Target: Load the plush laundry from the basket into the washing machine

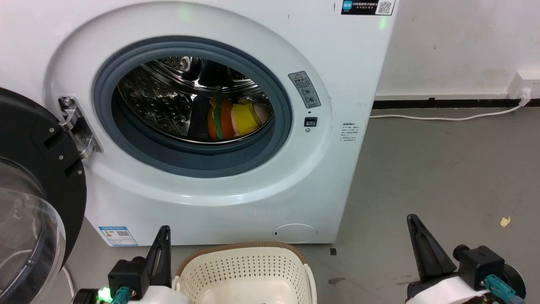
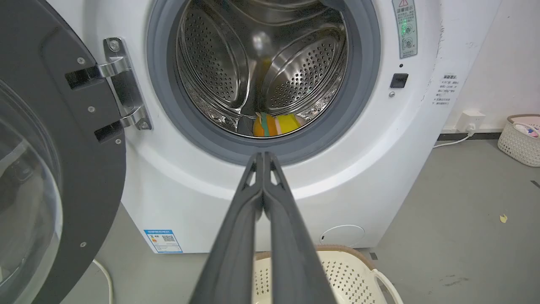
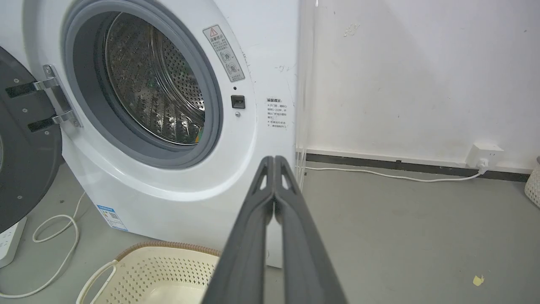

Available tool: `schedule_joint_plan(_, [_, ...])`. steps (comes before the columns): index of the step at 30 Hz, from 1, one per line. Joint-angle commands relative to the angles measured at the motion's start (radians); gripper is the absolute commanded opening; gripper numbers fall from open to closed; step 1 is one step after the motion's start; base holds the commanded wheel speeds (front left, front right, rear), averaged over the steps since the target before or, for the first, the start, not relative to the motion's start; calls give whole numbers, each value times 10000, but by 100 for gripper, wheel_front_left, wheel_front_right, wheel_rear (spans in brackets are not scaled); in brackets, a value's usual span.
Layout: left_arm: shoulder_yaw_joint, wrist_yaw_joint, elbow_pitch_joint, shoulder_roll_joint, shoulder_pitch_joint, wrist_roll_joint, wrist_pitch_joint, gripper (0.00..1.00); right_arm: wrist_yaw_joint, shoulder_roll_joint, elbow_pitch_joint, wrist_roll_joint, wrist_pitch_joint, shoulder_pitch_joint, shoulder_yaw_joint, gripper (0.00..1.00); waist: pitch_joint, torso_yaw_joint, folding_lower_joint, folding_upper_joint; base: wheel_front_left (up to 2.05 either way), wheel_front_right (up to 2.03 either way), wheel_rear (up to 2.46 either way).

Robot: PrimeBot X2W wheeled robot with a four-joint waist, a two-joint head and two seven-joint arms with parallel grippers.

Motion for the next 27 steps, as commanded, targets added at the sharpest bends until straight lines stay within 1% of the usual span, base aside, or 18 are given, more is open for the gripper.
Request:
schedule_joint_plan(1, [58, -44, -57, -69, -132, 99, 49, 0, 3, 1, -52, -82, 63, -184, -36, 0, 2, -2, 0, 0, 0, 0, 0])
schedule_joint_plan(27, [373, -276, -196, -271, -345, 511, 580, 0, 4, 1, -80, -432, 596, -314, -250, 0, 71, -64, -1, 0, 0, 0, 0])
